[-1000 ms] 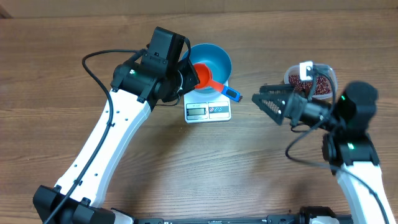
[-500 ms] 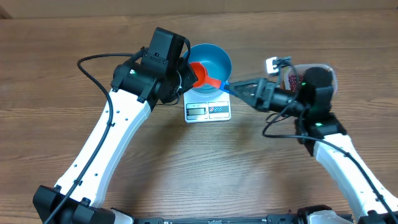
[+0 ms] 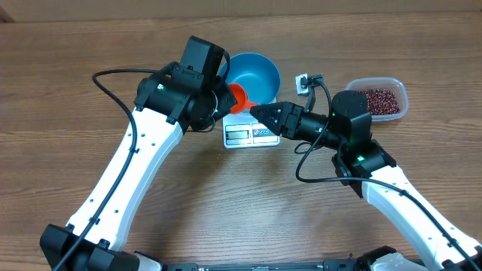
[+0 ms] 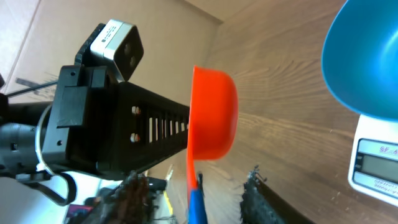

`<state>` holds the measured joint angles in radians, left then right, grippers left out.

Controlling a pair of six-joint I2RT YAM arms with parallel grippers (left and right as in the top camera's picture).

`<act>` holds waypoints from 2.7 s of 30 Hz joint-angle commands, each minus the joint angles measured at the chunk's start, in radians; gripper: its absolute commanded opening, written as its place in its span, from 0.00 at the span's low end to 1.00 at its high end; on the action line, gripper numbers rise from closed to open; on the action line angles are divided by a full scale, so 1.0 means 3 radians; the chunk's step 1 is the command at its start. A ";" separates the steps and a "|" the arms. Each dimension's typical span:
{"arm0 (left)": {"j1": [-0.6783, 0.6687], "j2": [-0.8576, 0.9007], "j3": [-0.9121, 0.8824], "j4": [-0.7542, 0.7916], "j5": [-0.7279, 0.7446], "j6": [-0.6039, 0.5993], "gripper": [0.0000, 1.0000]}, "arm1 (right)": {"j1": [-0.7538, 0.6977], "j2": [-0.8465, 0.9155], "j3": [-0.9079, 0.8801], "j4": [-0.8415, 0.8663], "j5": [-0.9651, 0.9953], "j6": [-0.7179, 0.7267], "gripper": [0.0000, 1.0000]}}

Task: Scoop item into bowl and weigh 150g on scale
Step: 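Reach the right gripper to the scoop handle and grasp it, then release the scoop from the left gripper, pull right gripper back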

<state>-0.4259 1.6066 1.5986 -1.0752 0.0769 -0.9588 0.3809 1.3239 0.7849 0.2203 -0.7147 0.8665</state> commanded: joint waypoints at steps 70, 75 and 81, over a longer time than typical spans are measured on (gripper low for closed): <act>0.0034 0.0006 0.0240 0.0231 -0.0104 0.1783 1.00 | -0.1012 -0.0857 0.0851 -0.4125 0.1297 -0.1167 0.04; 0.0034 0.0006 0.0240 0.0231 -0.0052 0.1774 1.00 | -0.1012 -0.0857 0.0924 -0.4313 0.1371 -0.1362 0.04; 0.0034 0.0006 0.0240 0.0228 0.0294 0.1773 1.00 | -0.1012 -0.0857 0.0924 -0.4326 0.1438 -0.1498 0.04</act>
<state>-0.4110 1.6112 1.6501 -1.0061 0.0895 -0.4435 0.0792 1.0752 1.0306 -1.0752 -0.3241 0.4686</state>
